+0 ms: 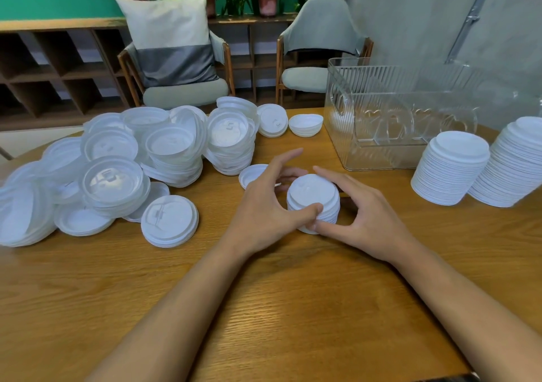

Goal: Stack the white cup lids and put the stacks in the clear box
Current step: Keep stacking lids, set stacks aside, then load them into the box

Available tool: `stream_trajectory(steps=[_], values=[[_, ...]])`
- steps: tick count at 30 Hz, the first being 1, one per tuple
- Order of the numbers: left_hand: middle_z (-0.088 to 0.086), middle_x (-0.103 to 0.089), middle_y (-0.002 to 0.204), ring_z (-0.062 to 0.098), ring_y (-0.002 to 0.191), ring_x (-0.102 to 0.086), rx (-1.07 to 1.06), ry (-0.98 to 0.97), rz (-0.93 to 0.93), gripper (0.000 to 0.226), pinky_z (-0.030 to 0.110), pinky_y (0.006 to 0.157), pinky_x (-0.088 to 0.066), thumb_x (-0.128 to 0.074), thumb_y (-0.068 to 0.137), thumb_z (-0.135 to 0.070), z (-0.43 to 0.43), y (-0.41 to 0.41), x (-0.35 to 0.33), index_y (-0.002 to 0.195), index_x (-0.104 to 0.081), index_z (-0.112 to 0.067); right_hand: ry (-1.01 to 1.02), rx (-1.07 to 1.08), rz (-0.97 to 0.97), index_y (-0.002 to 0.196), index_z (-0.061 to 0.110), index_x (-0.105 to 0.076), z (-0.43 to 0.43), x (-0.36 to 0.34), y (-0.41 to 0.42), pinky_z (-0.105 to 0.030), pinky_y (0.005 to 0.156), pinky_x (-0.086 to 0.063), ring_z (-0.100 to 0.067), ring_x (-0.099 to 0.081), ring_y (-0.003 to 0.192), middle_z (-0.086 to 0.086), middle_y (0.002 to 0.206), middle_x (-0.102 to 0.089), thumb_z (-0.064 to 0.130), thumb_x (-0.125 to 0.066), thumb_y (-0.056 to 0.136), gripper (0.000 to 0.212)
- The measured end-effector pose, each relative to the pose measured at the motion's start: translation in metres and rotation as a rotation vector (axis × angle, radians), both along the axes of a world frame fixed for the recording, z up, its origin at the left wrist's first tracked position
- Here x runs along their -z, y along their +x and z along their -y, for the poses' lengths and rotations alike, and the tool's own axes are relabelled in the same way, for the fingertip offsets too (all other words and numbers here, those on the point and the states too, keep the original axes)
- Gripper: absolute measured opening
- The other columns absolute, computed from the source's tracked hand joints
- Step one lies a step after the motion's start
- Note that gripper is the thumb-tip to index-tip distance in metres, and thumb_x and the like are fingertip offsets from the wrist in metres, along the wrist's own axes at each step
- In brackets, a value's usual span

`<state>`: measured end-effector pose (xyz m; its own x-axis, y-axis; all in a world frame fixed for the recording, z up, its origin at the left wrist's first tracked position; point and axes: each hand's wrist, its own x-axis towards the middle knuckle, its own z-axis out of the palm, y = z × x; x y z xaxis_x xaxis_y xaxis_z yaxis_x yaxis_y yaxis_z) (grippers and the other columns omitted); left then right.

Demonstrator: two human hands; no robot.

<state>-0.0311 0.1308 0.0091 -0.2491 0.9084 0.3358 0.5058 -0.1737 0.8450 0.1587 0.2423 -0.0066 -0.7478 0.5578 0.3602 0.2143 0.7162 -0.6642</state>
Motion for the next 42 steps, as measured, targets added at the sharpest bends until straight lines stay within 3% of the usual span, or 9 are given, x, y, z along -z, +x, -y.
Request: stream_trajectory(steps=[7,14,19,23,28,31,36,39,42], values=[[-0.013,-0.070,0.131,-0.002,0.128,-0.059,0.048,-0.042,0.039,0.092,0.023,0.114,-0.045,-0.090,0.079,-0.013,0.001,-0.001,0.001,0.155,-0.043,-0.032,-0.037,0.009,0.003,0.157,0.031,-0.045,0.002,-0.002,0.001,-0.008,0.104,-0.037,0.007,-0.052,0.131,0.024,0.140,-0.058,0.065,-0.082,0.071,0.099],[-0.016,-0.070,0.129,-0.004,0.127,-0.059,-0.021,-0.022,0.028,0.086,0.025,0.113,-0.046,-0.093,0.077,-0.035,-0.002,0.008,0.005,0.150,-0.049,-0.031,-0.062,0.021,0.021,0.156,0.029,-0.046,0.001,-0.004,0.001,-0.015,0.107,-0.041,0.007,-0.053,0.130,0.022,0.139,-0.061,0.063,-0.085,0.065,0.105],[-0.018,-0.068,0.130,-0.004,0.130,-0.055,-0.015,-0.064,-0.023,0.089,0.034,0.116,-0.044,-0.092,0.077,-0.041,-0.005,0.006,0.007,0.152,-0.046,-0.033,-0.083,0.010,0.023,0.156,0.024,-0.046,0.002,-0.005,0.000,-0.007,0.106,-0.038,0.010,-0.051,0.131,0.021,0.141,-0.059,0.060,-0.086,0.063,0.107],[-0.019,-0.065,0.137,-0.003,0.132,-0.053,-0.014,-0.095,-0.111,0.090,0.029,0.114,-0.042,-0.088,0.079,-0.051,-0.003,0.005,0.004,0.155,-0.040,-0.038,-0.064,0.027,0.039,0.156,0.025,-0.046,0.004,-0.005,-0.001,-0.011,0.107,-0.041,0.009,-0.051,0.131,0.021,0.142,-0.060,0.060,-0.086,0.066,0.105],[-0.017,-0.066,0.132,-0.003,0.125,-0.056,-0.153,0.011,-0.256,0.055,0.022,0.104,-0.044,-0.067,0.093,-0.061,0.004,-0.009,0.001,0.139,-0.061,-0.031,-0.045,0.066,0.046,0.155,0.029,-0.048,0.006,-0.006,0.000,-0.026,0.111,-0.045,0.007,-0.052,0.132,0.023,0.141,-0.059,0.062,-0.085,0.069,0.099],[-0.011,-0.068,0.122,0.007,0.116,-0.060,-0.353,-0.009,-0.438,0.038,0.024,0.087,-0.044,-0.069,0.096,-0.050,0.003,-0.026,0.002,0.122,-0.070,-0.022,-0.038,0.092,0.059,0.156,0.031,-0.047,0.005,-0.006,0.001,-0.025,0.113,-0.043,0.010,-0.049,0.133,0.026,0.142,-0.056,0.062,-0.085,0.070,0.099],[-0.007,-0.068,0.113,0.013,0.109,-0.061,-0.358,-0.175,-0.565,0.022,0.025,0.073,-0.037,-0.074,0.095,-0.037,0.000,-0.034,0.012,0.108,-0.074,-0.020,-0.017,0.144,0.073,0.157,0.033,-0.044,0.004,-0.006,0.001,-0.018,0.111,-0.036,0.010,-0.044,0.135,0.029,0.143,-0.050,0.067,-0.080,0.070,0.101],[-0.006,-0.071,0.102,0.013,0.096,-0.065,-0.372,-0.108,-0.524,0.011,0.026,0.071,-0.041,-0.070,0.099,-0.028,-0.001,-0.032,0.008,0.105,-0.072,-0.019,-0.027,0.159,0.076,0.158,0.035,-0.042,0.003,-0.005,0.001,-0.022,0.112,-0.038,0.010,-0.043,0.134,0.031,0.141,-0.049,0.067,-0.080,0.070,0.100],[-0.010,-0.070,0.098,0.006,0.089,-0.064,-0.320,0.045,-0.258,0.012,0.019,0.072,-0.045,-0.064,0.103,-0.030,0.000,-0.024,0.002,0.111,-0.066,-0.022,-0.031,0.161,0.075,0.160,0.039,-0.037,0.002,-0.005,0.000,-0.024,0.115,-0.037,0.008,-0.042,0.138,0.029,0.145,-0.047,0.067,-0.080,0.071,0.102]])
